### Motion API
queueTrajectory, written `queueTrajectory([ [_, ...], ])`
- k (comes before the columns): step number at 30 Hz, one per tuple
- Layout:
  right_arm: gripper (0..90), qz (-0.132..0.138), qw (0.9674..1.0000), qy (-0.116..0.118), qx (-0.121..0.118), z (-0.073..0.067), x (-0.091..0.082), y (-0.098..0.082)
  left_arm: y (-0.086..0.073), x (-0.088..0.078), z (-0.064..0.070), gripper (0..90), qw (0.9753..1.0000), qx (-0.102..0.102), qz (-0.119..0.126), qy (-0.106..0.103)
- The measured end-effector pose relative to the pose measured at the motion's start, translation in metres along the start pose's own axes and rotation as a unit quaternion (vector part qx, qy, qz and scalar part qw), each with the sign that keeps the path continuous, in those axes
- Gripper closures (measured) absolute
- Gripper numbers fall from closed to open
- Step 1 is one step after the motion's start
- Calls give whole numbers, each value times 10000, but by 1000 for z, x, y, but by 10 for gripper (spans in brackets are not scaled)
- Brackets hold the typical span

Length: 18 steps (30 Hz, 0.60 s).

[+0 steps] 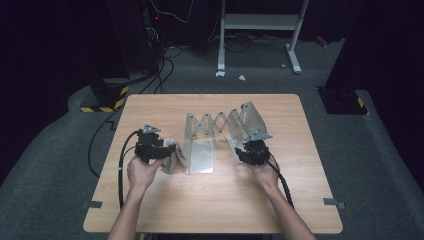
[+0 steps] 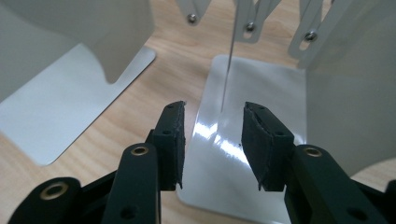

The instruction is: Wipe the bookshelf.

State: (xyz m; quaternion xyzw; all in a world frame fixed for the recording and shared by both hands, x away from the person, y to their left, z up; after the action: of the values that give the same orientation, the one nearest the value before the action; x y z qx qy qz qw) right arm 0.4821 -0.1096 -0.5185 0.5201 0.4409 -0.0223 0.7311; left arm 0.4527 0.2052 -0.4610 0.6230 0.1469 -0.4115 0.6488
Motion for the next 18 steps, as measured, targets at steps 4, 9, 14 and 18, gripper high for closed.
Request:
queueTrajectory([
  [4,641,-7,9998,-177,76,3,6,6,13,19,-9,419,9997,-84,-219,103],
  [9,726,86,9992,-363,125,6,10,12,20,39,-17,417,9989,-234,-380,153],
  [14,866,148,9989,-441,1,3,14,17,22,48,-16,419,9988,-363,-333,59],
  [18,891,147,9984,-519,-159,1,14,16,23,53,-18,419,9985,-372,-392,69],
])
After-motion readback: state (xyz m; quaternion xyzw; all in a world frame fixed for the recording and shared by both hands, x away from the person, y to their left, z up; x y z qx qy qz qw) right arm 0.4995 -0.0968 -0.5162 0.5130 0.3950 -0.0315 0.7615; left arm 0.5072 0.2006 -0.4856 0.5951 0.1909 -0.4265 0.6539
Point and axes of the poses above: each handheld gripper's, and its own axes: x roughly forward along the jaws, y roughly out of its top, z roughly to its right, the point moved 5 cm from there along x, roughly forward along the jaws, and after that the axes turned 6 degrees about -x, right-handed, at the moved point
